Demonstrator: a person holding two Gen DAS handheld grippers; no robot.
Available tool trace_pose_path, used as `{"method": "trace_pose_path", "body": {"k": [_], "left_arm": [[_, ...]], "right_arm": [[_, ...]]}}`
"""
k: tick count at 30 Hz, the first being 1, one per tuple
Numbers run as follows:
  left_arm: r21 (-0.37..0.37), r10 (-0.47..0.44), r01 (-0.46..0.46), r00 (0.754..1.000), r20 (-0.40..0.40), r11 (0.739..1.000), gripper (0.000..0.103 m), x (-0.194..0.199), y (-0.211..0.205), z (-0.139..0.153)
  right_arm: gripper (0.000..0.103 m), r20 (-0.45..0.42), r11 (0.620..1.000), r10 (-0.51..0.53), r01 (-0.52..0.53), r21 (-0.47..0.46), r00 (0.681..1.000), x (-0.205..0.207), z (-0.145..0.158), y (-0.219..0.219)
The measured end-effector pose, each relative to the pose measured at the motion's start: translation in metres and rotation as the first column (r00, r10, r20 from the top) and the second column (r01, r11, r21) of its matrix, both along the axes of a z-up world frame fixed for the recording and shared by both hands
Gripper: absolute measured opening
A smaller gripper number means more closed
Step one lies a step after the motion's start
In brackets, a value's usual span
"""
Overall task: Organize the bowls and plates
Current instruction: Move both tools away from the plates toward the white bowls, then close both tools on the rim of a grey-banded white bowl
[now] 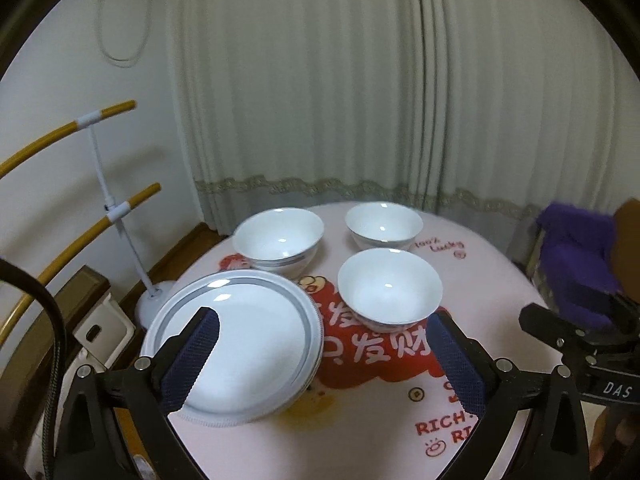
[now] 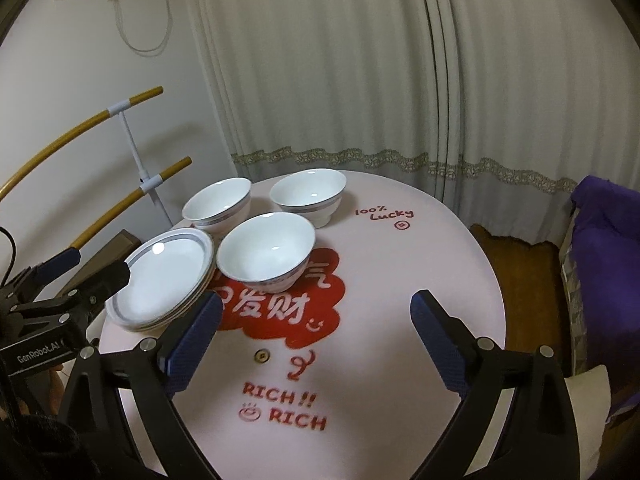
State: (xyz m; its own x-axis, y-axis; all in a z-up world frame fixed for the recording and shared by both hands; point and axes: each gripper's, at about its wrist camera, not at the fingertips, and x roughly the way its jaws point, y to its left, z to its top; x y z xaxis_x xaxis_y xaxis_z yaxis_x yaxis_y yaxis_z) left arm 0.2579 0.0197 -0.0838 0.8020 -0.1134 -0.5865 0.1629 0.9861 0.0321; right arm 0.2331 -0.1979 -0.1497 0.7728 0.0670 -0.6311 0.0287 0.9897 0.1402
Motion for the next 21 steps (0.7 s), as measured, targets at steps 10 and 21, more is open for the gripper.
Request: {"method": "trace_pose_path", "body": {"k": [10, 21], "left_arm": [[0.062, -0.042, 0.048, 0.994, -0.097, 0.997, 0.102, 0.085, -0.017, -0.003], [0.069, -0.087, 0.108, 0.961, -0.263, 0.992, 0.092, 0.183, -0.024, -0.023]], "right_arm": [[0.096, -0.076, 0.998, 0.002, 0.003, 0.061, 0.997, 0.069, -0.016, -0.01], [0.086, -0.206, 0.993, 0.035, -0.012, 0.115, 0.978, 0.127, -0.053, -0.012]]}}
